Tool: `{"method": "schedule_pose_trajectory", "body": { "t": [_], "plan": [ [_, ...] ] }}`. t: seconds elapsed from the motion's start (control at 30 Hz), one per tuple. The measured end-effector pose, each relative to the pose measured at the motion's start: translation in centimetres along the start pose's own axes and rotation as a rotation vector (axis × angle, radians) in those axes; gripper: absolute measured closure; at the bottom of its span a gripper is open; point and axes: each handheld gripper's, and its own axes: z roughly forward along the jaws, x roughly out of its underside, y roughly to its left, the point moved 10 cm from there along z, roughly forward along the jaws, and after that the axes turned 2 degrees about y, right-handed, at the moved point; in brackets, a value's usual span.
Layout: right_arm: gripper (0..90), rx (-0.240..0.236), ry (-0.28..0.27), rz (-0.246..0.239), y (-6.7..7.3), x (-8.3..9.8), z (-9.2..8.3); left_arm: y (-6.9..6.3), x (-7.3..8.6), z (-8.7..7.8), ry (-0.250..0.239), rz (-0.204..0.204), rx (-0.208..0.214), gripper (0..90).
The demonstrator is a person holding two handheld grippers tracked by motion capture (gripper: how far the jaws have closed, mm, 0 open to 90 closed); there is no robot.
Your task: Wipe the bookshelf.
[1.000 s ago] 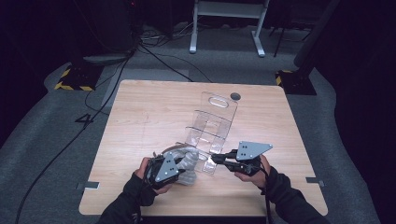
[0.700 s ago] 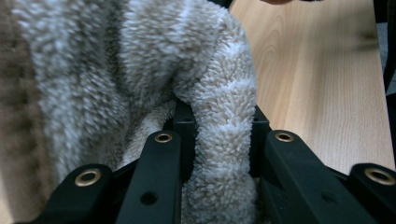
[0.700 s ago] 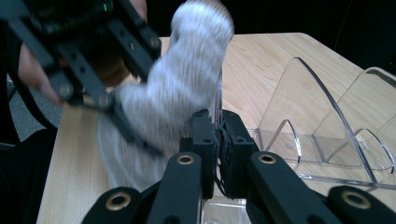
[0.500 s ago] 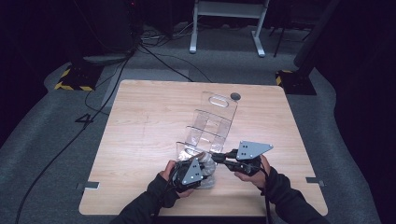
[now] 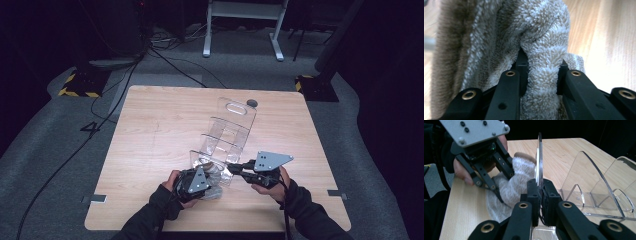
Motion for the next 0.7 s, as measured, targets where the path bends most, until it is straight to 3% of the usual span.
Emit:
{"method": "schedule_pose_trajectory", "body": {
  "t": [0.2, 0.47, 0.53, 0.6, 0.7],
  "plan": [
    [86.1, 0.001, -0.002, 0.004, 0.0, 0.0, 0.1, 0.4, -1.2, -1.4, -0.031, 0.001, -0.039, 74.1],
    [86.2, 0.000, -0.003, 0.012, 0.0, 0.0, 0.2, 0.1, -4.9, -3.8, -0.141, 0.029, -0.101, 73.1],
    [86.2, 0.001, -0.003, 0.014, 0.0, -0.1, 0.2, -0.5, -5.5, -3.6, -0.150, 0.050, -0.095, 73.2],
    [86.2, 0.002, -0.002, 0.014, 0.0, -0.1, 0.2, -1.1, -5.4, -2.7, -0.129, 0.084, -0.082, 73.7],
    [86.2, 0.000, -0.004, 0.017, 0.0, -0.1, 0.2, -2.0, -5.0, -1.3, -0.114, 0.091, -0.045, 73.9]
  ]
}}
